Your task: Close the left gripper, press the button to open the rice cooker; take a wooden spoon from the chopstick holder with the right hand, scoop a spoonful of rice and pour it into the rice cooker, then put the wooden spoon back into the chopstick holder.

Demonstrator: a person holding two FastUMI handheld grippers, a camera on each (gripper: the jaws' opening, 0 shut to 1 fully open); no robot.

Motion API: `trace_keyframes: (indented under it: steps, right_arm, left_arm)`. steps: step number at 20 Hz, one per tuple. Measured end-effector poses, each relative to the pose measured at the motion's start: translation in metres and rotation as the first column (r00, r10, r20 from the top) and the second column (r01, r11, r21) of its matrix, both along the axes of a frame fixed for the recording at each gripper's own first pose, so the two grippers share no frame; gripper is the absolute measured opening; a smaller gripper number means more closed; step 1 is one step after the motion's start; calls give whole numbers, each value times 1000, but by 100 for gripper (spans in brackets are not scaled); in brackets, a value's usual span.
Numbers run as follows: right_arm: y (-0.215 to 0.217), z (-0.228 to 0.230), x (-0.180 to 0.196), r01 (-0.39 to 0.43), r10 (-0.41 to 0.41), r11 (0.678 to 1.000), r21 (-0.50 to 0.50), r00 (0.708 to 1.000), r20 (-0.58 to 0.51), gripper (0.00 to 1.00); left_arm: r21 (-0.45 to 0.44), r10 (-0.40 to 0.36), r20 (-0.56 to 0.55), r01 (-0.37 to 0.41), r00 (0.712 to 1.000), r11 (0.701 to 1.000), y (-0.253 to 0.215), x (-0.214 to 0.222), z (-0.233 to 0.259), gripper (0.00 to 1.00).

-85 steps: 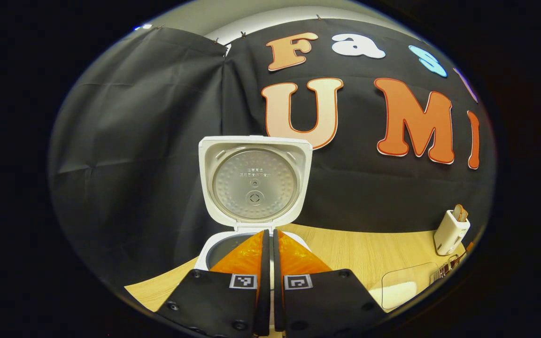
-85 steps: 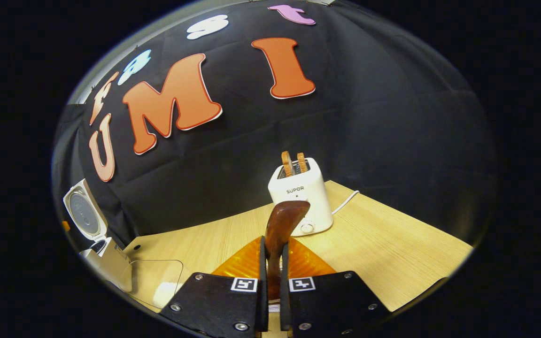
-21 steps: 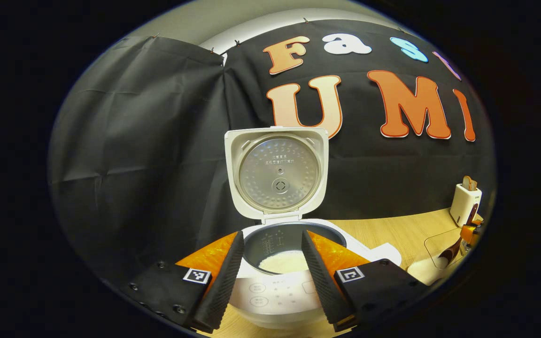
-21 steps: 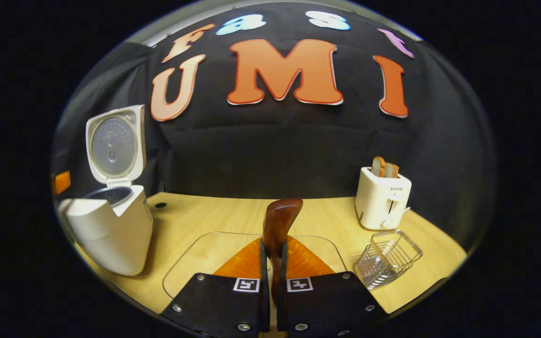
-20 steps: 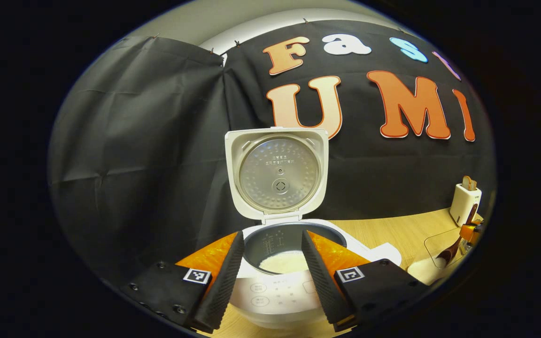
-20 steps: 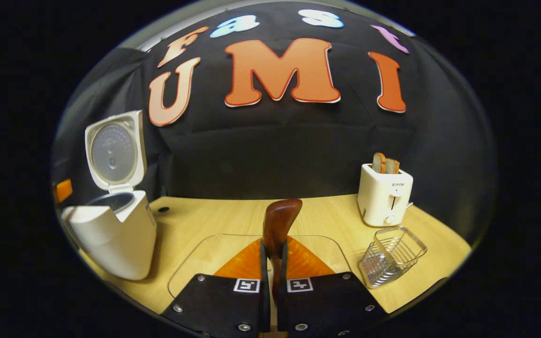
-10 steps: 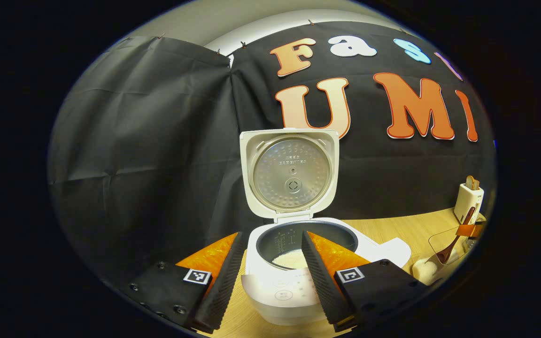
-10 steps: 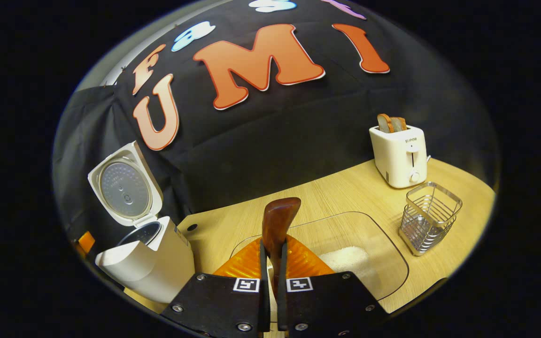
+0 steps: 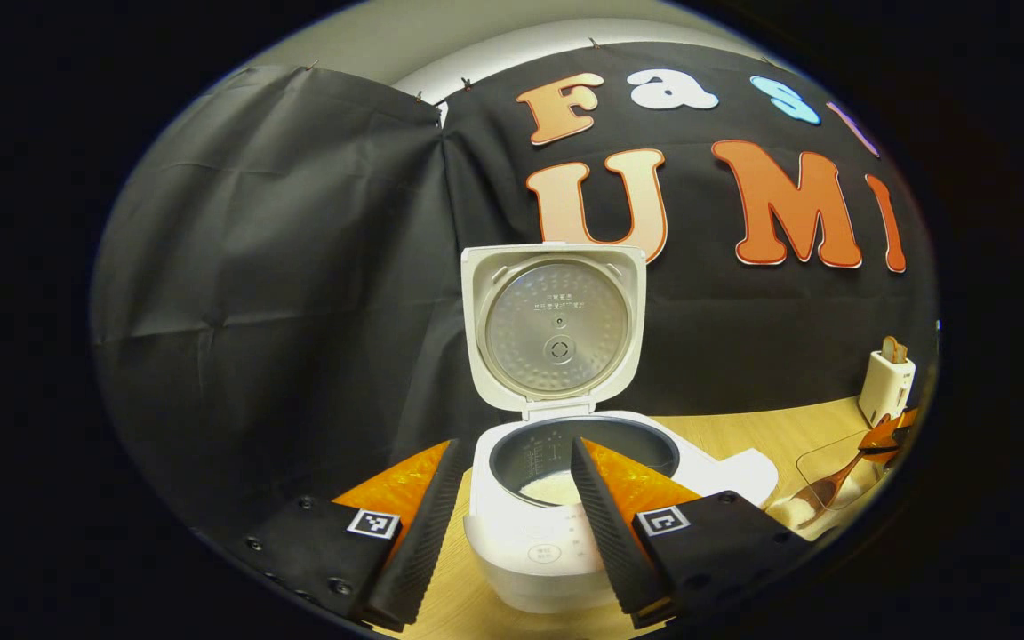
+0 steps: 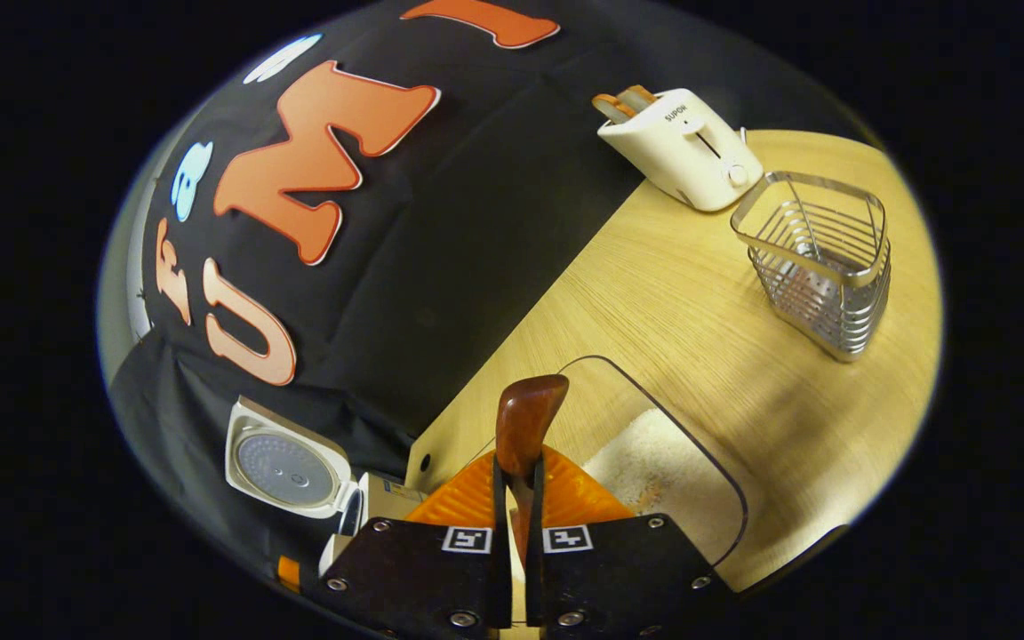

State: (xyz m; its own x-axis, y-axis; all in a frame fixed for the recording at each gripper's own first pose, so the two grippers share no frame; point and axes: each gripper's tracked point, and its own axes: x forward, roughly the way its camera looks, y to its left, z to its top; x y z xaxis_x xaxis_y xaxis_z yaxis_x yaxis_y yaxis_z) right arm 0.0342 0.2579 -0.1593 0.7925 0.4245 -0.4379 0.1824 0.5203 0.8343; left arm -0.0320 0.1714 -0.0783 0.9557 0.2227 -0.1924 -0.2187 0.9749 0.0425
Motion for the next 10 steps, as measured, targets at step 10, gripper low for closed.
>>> trace_keyframes:
  steps: [10]
  right_arm:
    - [-23,13,8,76,-56,959,274,995,-79,7]
  left_arm:
    - [7,7,-3,-7,1000,1000,-2,-2,2,82]
